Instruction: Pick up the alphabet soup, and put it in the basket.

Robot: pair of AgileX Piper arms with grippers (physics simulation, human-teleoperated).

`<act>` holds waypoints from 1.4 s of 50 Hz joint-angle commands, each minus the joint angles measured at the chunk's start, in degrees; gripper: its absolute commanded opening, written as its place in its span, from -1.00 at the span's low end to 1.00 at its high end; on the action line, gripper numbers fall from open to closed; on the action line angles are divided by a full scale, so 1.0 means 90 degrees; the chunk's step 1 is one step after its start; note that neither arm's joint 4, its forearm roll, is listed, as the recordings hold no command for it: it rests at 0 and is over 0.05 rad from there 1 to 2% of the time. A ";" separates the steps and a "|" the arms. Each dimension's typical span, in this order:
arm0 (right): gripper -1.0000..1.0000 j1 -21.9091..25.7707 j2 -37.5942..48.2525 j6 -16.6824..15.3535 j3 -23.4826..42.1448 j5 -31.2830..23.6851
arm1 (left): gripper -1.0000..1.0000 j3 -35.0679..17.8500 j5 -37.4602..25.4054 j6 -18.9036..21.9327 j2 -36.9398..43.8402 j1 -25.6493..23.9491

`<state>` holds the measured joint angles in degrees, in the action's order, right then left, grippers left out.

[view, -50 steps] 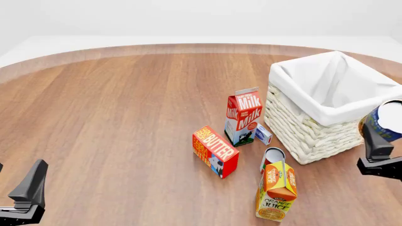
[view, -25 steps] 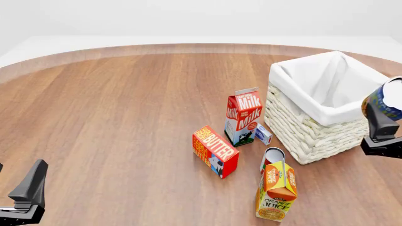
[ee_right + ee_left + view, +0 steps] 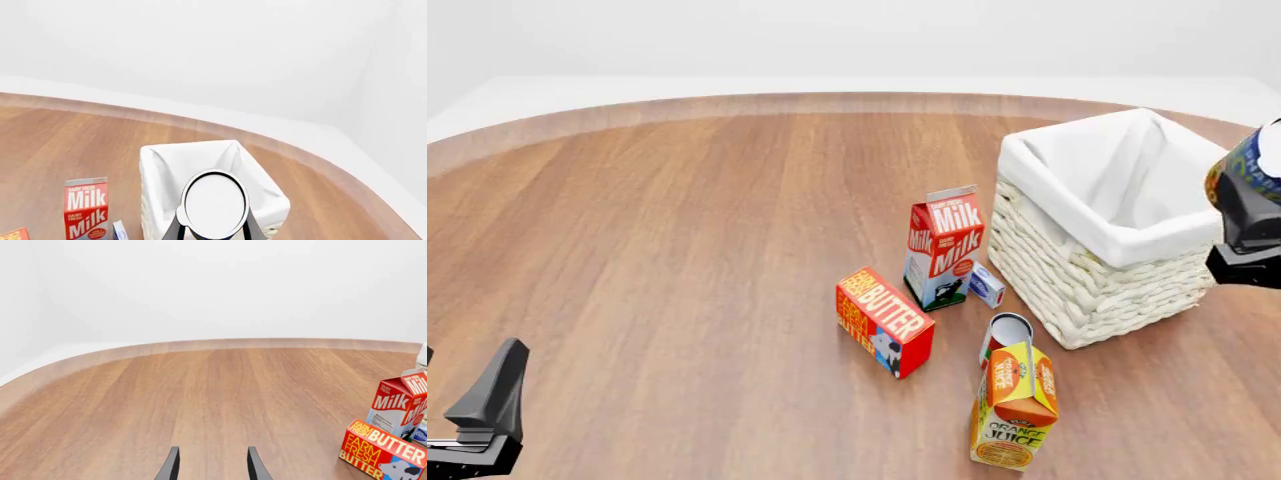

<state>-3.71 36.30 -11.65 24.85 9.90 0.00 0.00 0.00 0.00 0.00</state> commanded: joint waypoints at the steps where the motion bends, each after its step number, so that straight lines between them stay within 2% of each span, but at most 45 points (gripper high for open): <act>1: -1.00 0.0054 0.0286 0.0159 0.0407 -0.0026 | 1.00 0.0000 0.0000 0.0000 0.0000 0.0000; 35: -1.00 0.0188 0.1363 0.0121 0.0962 0.0430 | 1.00 0.0000 0.0000 0.0000 0.0000 0.0000; 49: -1.00 -0.0030 0.1605 0.0177 0.1297 0.0316 | 1.00 0.0000 0.0000 0.0000 0.0000 0.0000; 58: -1.00 -0.0066 0.1908 0.0043 0.1718 0.0018 | 1.00 0.0000 0.0000 0.0000 0.0000 0.0000; 70: -1.00 -0.0133 0.2352 0.0048 0.1929 0.0026 | 1.00 0.0000 0.0000 0.0000 0.0000 0.0000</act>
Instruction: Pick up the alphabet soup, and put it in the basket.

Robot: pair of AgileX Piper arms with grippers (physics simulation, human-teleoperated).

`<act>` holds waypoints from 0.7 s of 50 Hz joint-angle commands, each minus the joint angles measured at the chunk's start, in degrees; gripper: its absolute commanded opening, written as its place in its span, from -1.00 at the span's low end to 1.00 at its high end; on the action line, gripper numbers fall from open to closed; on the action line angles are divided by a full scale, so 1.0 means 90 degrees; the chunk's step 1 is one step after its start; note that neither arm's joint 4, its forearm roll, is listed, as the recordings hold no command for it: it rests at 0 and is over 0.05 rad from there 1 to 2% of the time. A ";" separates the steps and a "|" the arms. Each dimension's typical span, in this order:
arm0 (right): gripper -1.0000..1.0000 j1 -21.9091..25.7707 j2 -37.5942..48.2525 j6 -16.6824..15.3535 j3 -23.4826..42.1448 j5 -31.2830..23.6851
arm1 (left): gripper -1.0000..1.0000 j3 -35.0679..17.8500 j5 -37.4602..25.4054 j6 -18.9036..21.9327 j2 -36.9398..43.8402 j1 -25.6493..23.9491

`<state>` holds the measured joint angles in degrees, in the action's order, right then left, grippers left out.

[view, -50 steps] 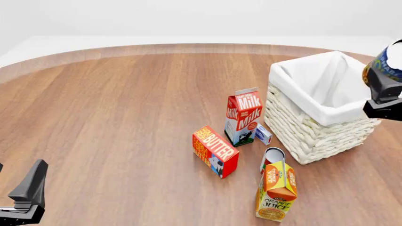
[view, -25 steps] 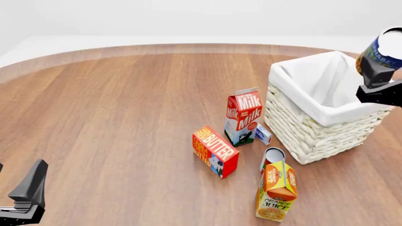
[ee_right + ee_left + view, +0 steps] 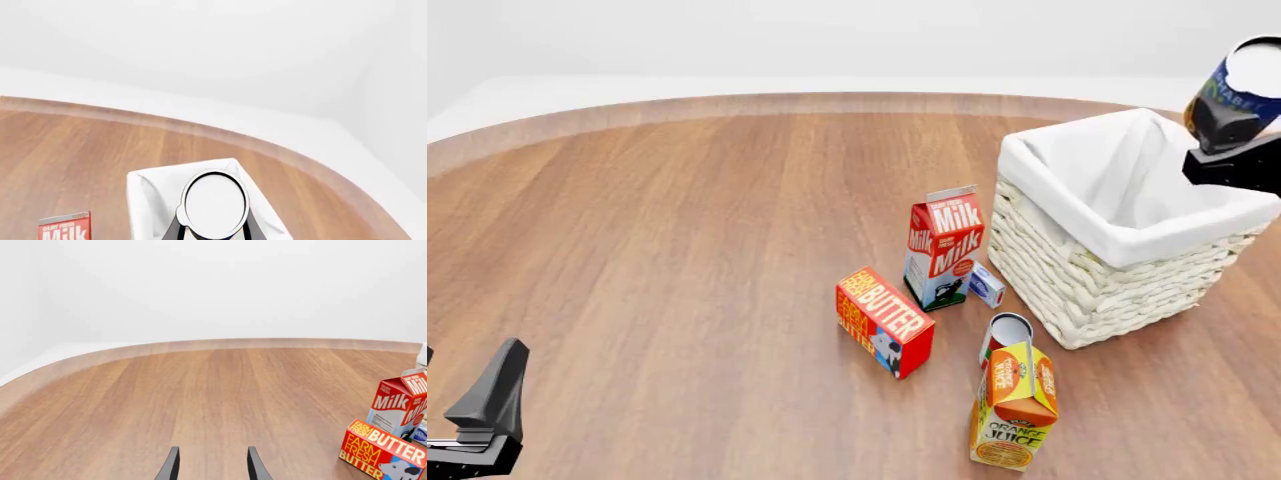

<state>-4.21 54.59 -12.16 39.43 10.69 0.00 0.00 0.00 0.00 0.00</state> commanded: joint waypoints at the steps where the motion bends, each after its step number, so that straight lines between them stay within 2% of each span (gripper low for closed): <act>1: -1.00 -0.0074 0.0338 0.0105 0.0324 -0.0069 | 1.00 0.0000 0.0000 0.0000 0.0000 0.0000; 19: -1.00 -0.0330 0.0972 0.0290 0.0509 0.0083 | 1.00 0.0000 0.0000 0.0000 0.0000 0.0000; 29: -1.00 -0.0473 0.1213 0.0364 0.0791 -0.0183 | 1.00 0.0000 0.0000 0.0000 0.0000 0.0000; 35: -1.00 -0.0454 0.1352 0.0277 0.1006 -0.0419 | 1.00 0.0000 0.0000 0.0000 0.0000 0.0000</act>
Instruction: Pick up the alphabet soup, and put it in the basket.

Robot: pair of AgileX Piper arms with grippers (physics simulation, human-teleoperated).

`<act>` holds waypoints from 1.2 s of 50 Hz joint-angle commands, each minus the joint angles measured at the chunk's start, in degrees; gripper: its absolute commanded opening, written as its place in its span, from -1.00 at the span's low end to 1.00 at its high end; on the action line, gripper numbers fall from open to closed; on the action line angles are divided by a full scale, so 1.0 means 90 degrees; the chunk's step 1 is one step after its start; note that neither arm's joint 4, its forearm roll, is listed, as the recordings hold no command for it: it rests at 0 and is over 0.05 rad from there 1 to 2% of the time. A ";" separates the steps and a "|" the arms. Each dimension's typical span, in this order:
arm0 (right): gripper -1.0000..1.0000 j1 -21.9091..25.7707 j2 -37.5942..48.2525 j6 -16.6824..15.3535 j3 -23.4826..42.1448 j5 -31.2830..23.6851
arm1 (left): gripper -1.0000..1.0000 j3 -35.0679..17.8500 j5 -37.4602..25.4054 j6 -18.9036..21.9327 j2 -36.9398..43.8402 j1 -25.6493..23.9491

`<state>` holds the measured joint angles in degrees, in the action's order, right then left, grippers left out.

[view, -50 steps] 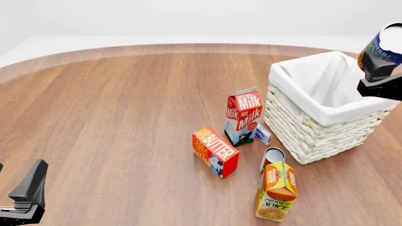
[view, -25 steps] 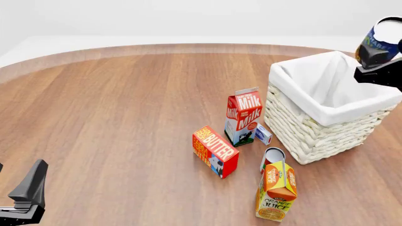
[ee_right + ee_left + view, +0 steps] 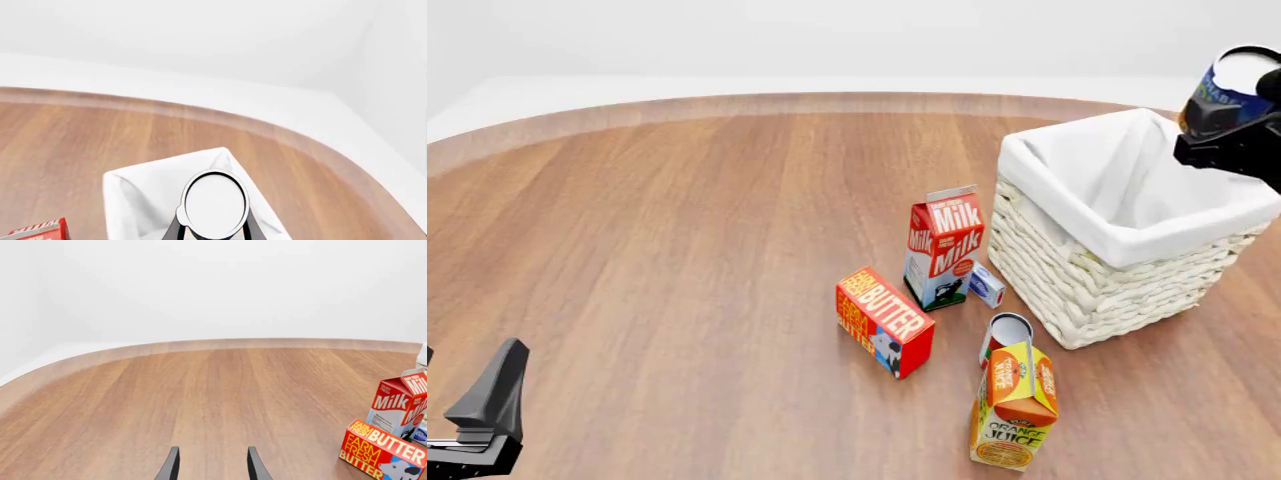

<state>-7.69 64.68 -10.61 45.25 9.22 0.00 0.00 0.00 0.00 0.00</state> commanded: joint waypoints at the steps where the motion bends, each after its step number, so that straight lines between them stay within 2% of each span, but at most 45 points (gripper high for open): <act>1: -1.00 -0.0060 0.0269 0.0097 0.0407 -0.0317 | 1.00 0.0000 0.0000 0.0000 0.0000 0.0000; 30: -1.00 -0.0025 0.0782 0.0061 0.0860 -0.0880 | 1.00 0.0000 0.0000 0.0000 0.0000 0.0000; 50: -1.00 0.0328 0.1215 -0.0221 0.1763 -0.1773 | 1.00 0.0000 0.0000 0.0000 0.0000 0.0000; 60: -1.00 0.0411 0.1286 -0.0330 0.1850 -0.2009 | 1.00 0.0000 0.0000 0.0000 0.0000 0.0000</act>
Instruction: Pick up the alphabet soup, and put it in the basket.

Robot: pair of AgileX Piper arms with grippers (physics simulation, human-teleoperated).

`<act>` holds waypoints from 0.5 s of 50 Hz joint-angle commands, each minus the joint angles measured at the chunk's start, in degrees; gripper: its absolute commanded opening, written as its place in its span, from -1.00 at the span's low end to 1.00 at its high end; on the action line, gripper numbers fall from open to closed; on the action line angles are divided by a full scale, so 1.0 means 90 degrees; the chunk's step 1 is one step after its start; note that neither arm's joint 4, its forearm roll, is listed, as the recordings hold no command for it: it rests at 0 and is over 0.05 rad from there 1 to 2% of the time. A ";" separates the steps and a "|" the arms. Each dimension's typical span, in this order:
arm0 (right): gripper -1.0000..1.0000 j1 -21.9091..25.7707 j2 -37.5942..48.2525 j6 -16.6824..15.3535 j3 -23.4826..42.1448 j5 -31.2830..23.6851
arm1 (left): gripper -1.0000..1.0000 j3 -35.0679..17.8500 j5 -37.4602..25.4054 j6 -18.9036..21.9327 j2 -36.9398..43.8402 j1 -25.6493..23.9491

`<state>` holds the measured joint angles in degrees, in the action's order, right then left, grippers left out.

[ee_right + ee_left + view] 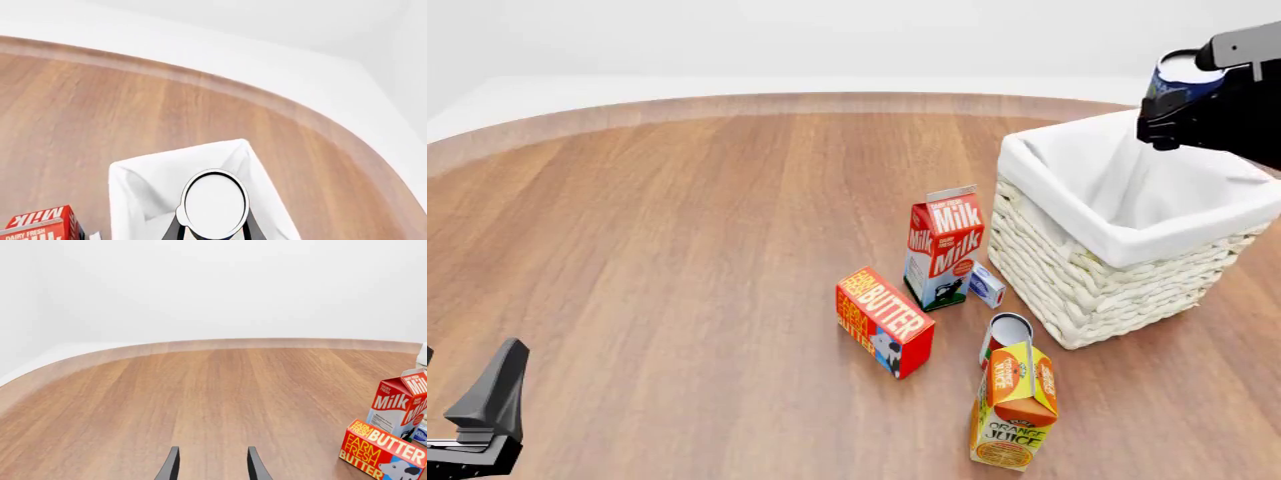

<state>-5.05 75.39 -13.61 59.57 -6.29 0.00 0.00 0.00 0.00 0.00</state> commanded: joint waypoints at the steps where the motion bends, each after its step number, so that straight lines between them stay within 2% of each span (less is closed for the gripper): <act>1: -1.00 0.0109 0.0128 -0.0037 0.0263 -0.0316 | 1.00 0.0000 0.0000 0.0000 0.0000 0.0000; 18: -1.00 0.0118 0.0365 -0.0129 0.0416 -0.0553 | 1.00 0.0000 0.0000 0.0000 0.0000 0.0000; 25: -1.00 0.0135 0.0575 -0.0237 0.0839 -0.0871 | 1.00 0.0000 0.0000 0.0000 0.0000 0.0000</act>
<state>-4.01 79.03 -16.00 63.52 -11.66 0.00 0.00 0.00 0.00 0.00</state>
